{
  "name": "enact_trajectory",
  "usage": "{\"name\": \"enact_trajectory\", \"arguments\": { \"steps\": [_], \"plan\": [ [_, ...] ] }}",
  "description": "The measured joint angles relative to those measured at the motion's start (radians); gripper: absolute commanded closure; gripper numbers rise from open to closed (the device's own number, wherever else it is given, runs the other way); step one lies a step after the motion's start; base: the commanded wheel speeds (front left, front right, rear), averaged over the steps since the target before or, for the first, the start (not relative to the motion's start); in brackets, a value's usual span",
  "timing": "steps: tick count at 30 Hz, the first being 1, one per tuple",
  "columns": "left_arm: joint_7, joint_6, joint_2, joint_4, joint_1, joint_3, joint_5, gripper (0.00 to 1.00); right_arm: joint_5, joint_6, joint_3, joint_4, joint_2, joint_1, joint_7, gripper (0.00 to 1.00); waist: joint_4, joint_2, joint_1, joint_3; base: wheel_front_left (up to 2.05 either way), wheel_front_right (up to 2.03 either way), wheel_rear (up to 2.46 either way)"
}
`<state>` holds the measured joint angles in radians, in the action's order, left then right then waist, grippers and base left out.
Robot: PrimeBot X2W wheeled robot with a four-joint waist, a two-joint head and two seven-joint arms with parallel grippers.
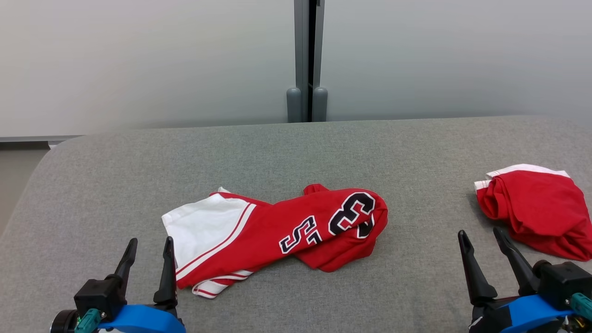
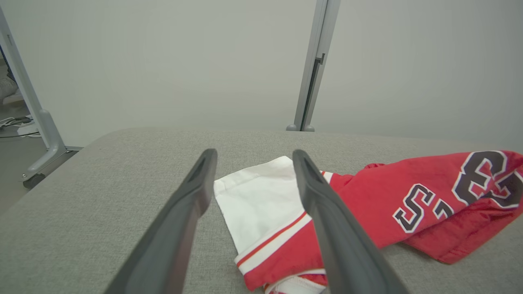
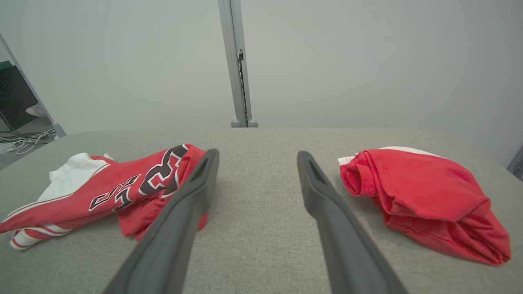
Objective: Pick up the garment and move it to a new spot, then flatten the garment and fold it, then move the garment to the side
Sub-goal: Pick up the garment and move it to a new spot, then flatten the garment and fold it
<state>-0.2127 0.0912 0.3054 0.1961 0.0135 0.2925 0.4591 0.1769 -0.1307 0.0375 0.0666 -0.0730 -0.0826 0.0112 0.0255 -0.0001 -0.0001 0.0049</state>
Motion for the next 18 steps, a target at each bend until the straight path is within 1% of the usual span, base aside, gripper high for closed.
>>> {"name": "enact_trajectory", "arguments": {
  "steps": [18],
  "plan": [
    [0.000,0.014,0.006,-0.012,0.013,0.009,0.003,0.00,-0.007,0.000,0.012,0.023,0.003,0.002,0.010,0.00,-0.001,0.0000,0.0001,0.031,0.00,0.00,0.00]
  ]
}}
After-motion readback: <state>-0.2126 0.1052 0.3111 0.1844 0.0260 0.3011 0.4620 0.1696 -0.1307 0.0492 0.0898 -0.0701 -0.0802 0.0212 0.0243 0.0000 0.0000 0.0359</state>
